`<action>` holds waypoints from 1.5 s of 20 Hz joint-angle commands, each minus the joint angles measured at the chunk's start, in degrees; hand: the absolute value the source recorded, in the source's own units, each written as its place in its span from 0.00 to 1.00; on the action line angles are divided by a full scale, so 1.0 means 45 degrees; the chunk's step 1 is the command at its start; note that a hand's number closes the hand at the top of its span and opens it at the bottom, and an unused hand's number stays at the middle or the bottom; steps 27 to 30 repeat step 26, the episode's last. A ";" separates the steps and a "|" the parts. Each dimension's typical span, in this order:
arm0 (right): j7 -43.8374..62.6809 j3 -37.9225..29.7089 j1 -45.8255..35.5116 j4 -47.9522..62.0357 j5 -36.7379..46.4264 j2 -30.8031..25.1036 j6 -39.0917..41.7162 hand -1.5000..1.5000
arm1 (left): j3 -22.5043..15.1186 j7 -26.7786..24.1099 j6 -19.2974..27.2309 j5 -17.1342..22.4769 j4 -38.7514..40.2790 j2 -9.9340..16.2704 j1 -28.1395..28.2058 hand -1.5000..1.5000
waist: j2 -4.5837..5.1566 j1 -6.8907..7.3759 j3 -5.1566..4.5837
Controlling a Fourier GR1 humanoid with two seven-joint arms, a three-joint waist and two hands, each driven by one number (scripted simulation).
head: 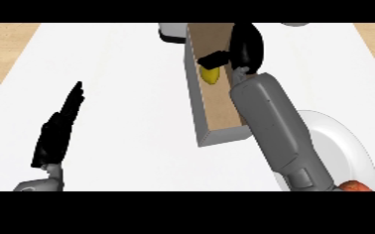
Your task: Pick the lemon from the plate and place it in the cardboard box
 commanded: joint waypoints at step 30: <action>-0.3872 -0.7278 1.0052 -1.0966 -0.9208 -0.4439 0.1676 0.00 | 0.0483 -0.0316 -0.0183 0.0344 -0.0457 0.0170 0.0800 0.50 | -0.0027 -0.0500 0.0051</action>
